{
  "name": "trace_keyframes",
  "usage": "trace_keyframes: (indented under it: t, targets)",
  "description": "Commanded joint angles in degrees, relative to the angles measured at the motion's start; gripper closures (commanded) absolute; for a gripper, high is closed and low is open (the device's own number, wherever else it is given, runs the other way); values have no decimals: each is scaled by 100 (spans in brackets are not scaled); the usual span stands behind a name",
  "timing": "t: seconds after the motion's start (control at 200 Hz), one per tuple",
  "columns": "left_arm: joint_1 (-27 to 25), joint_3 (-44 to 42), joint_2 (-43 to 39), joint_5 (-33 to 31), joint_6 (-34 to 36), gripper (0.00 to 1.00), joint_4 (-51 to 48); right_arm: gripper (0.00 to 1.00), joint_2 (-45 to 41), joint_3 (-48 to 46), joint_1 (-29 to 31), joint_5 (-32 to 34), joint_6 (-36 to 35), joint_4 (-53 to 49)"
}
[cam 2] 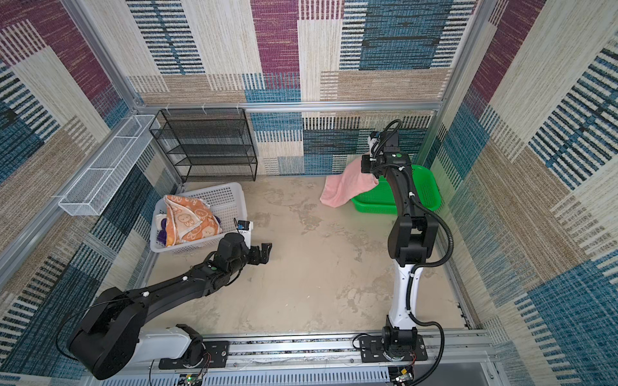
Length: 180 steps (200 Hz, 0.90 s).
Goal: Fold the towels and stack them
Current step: 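Lift the pink towel with the right gripper and carry it into the green basket, then lower the pink towel into the green basket and open the right gripper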
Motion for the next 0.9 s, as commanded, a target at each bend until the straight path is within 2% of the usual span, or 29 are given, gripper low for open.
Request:
trace_keyframes:
  t: [0.0, 0.295, 0.606, 0.896]
  targets:
    - [3, -11, -72, -125, 143, 2, -96, 100, 12, 43, -232, 301, -42, 88]
    - [3, -37, -178, -202, 135, 2, -180, 100, -30, -700, -652, 1784, -139, 916]
    - [3, -11, -178, -227, 153, 2, -290, 100, -453, -2039, -657, 3468, -219, 2053]
    - [3, 71, -171, -204, 164, 2, -360, 100, -829, -3151, -659, 4102, -618, 3203]
